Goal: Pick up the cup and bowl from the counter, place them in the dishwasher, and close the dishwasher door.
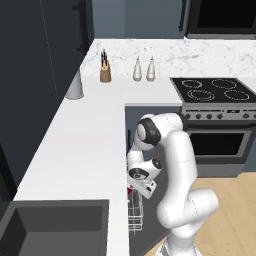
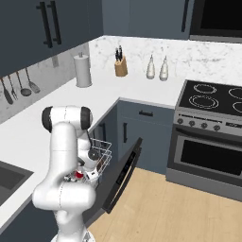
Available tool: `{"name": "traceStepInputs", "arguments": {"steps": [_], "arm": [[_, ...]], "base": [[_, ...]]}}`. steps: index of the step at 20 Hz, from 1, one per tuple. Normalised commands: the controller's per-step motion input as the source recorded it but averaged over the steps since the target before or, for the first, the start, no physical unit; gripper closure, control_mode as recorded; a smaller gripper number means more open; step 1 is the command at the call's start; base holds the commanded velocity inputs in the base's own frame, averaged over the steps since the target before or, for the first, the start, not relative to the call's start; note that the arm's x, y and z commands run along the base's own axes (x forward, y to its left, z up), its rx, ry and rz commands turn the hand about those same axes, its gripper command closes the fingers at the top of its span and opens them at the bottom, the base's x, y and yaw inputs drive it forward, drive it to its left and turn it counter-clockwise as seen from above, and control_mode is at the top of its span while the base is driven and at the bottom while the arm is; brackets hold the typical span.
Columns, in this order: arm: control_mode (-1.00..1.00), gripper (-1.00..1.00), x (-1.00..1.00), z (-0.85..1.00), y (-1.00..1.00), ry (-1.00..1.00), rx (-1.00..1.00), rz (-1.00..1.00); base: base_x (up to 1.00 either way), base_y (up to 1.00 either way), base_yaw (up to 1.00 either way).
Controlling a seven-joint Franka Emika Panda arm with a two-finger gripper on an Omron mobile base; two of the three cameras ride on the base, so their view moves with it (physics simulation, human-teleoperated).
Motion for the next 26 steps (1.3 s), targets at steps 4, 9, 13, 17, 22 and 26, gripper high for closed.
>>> {"name": "traceStepInputs", "arguments": {"steps": [4,9,13,17,22,26], "arm": [[-1.0,-1.0,-0.28,-0.06,-0.04,-0.06,0.0,0.0],[-1.0,-1.0,-0.44,0.27,-0.09,-0.12,0.0,0.0],[-1.0,-1.0,-0.57,0.78,-0.13,-0.18,0.0,0.0],[-1.0,-1.0,-0.55,0.97,-0.4,-0.18,0.01,-0.05],[-1.0,-1.0,-0.34,1.0,-0.44,-0.23,0.02,-0.06],[-1.0,-1.0,-0.01,1.0,-0.04,-0.37,0.0,0.0]], "base": [[0.0,0.0,0.0],[0.0,0.0,0.0],[0.0,0.0,0.0],[0.0,0.0,0.0],[0.0,0.0,0.0],[0.0,0.0,0.0]]}}
